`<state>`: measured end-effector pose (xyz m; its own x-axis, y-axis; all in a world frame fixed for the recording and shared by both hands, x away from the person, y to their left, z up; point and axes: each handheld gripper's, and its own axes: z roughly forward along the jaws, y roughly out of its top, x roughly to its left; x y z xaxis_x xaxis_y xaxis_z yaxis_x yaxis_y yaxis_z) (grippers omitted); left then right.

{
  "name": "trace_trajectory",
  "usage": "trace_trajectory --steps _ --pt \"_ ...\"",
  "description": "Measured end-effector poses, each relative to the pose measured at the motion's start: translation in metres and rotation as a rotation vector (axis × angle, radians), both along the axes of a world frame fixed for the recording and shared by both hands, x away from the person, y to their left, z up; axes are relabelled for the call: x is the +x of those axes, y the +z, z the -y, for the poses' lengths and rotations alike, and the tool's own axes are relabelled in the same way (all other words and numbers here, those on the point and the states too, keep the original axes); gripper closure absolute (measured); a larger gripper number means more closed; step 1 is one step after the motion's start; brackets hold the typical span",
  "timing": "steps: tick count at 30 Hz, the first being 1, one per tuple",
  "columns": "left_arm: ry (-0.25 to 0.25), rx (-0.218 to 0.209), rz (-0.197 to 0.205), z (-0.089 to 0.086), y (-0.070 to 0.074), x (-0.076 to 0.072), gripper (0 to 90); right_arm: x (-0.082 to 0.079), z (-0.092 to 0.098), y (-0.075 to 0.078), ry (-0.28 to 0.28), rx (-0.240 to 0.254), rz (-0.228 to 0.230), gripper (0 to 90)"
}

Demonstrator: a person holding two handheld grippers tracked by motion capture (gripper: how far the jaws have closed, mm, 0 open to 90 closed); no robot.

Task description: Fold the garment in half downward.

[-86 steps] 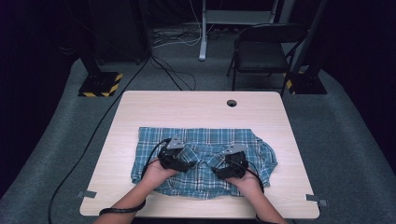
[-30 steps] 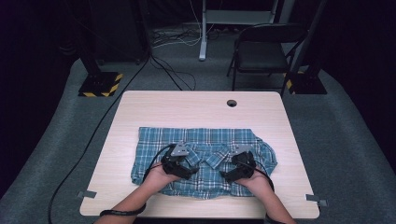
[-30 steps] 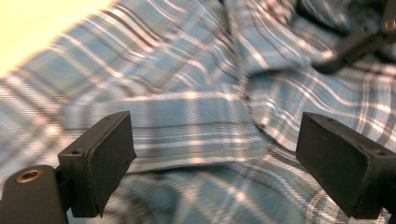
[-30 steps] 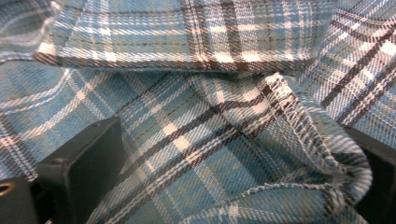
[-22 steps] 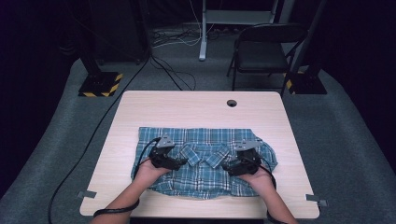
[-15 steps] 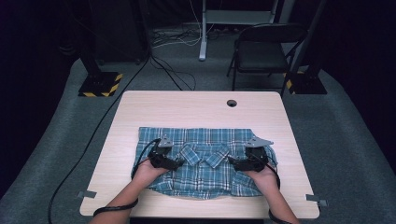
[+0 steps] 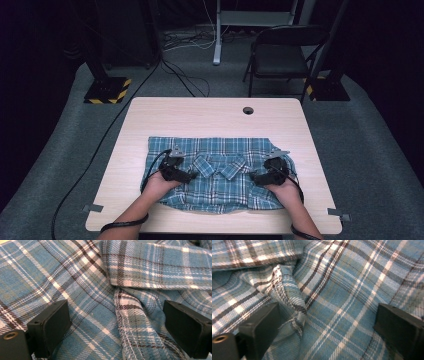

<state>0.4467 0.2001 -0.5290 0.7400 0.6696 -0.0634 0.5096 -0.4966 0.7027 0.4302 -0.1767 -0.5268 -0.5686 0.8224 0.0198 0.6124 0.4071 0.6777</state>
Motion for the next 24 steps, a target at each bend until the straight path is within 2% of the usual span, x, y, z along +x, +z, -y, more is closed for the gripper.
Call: trace_trajectory --steps 3,4,6,7,10,14,15,19,24 --pt "0.0 0.003 -0.014 0.0 0.001 -0.002 8.1 -0.003 0.003 0.01 -0.005 0.029 0.054 8.1" --pt "0.001 0.003 -0.014 0.0 0.001 -0.002 8.1 -0.004 0.007 0.015 -0.021 0.063 0.084 8.1" --pt "0.001 -0.001 -0.011 0.0 0.001 -0.002 8.1 -0.003 0.012 0.019 -0.06 0.109 0.112 8.1" --pt "0.002 -0.003 -0.011 -0.001 0.0 -0.003 8.1 -0.002 0.013 0.02 -0.074 0.114 0.117 8.1" --pt "0.003 -0.004 -0.01 -0.001 0.0 -0.004 8.1 0.004 0.018 0.012 -0.099 0.095 0.099 7.9" --pt "0.002 0.0 -0.013 -0.001 0.0 -0.006 8.1 0.013 0.02 -0.006 -0.102 0.077 0.026 4.6" --pt "0.001 0.003 -0.012 -0.001 0.001 -0.006 8.1 0.012 0.02 -0.006 -0.101 0.076 0.037 4.6" --pt "-0.005 0.0 0.008 -0.003 0.007 -0.006 9.7 0.012 0.019 -0.005 -0.102 0.067 0.033 4.7" --pt "0.018 -0.046 0.055 -0.012 0.019 -0.003 10.5 0.009 0.019 -0.001 -0.105 0.055 0.037 6.0"
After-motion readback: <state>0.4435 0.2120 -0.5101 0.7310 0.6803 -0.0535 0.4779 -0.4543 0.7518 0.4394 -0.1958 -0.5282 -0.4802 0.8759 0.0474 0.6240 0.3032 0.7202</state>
